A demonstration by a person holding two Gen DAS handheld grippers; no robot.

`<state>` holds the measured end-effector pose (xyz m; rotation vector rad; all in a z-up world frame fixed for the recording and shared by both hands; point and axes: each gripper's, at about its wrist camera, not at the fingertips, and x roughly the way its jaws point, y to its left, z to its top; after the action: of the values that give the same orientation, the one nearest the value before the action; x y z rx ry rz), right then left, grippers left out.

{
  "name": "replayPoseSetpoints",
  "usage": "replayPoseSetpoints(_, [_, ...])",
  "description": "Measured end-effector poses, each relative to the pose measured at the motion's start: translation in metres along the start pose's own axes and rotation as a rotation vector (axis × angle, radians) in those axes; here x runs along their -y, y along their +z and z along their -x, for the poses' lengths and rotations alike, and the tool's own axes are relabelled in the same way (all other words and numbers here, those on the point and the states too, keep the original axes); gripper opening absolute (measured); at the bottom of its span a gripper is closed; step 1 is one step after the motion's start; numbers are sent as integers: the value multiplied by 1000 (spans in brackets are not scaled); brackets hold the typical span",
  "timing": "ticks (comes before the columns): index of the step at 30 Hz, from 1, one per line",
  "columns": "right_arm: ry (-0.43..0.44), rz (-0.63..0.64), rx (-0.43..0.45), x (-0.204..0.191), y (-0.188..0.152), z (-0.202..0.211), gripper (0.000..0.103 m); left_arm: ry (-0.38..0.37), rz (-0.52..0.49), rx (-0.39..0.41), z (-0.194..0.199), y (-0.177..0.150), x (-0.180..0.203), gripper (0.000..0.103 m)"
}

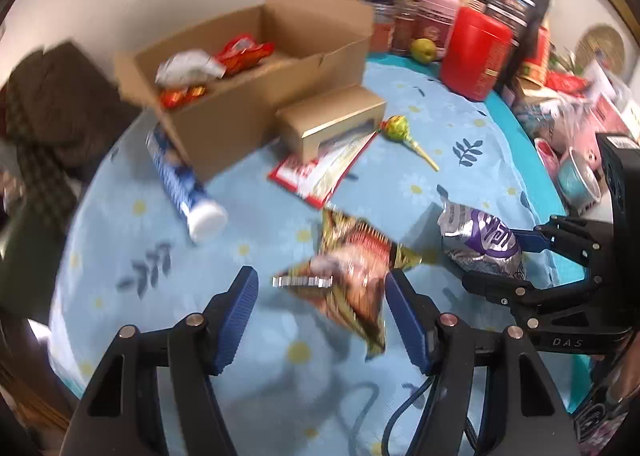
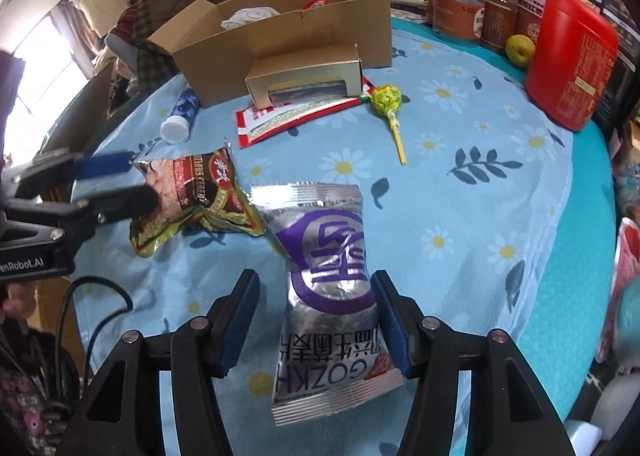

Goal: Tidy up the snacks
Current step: 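Lift the nut-cluster bag with the left gripper while the right lifts the silver-purple bag, then carry both held bags up over the cardboard box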

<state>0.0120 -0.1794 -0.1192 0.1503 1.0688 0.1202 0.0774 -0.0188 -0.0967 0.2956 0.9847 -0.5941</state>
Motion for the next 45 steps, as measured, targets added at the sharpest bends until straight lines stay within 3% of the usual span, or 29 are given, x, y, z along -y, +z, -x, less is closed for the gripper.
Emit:
replayPoseSetpoints(7, [-8,-1,2,4,7,-1,58,-101,-78,-91,-25,18,10,66])
replayPoseSetpoints(16, [-2,-13,-30,15,11,-9,58,-194,-38,-242,-64,14,8,66])
replayPoseSetpoints(20, [-17,2,-46,14,12,-16,58,-165,-54,-202,-64,12,12,65])
replayPoseSetpoints(22, [-35,21,-40,10,11,-17,58,-141,-63,-184,-64,12,14,58])
replayPoseSetpoints(25, [-61,52,-34,5,9,-18,58,-110,-92,-155,-62,8,18,55])
replayPoseSetpoints(27, [-91,78,-21,1,6,-18,50,-103,-97,-147,-60,8,18,54])
replayPoseSetpoints(28, [-97,84,-15,0,5,-17,40,-106,-96,-142,-59,8,17,54])
replayPoseSetpoints(30, [-106,77,-3,-2,4,-16,38,-125,-76,-140,-56,7,13,54])
replayPoseSetpoints(45, [-3,83,60,-27,-4,5,37,-150,60,-88,-22,-17,-3,54])
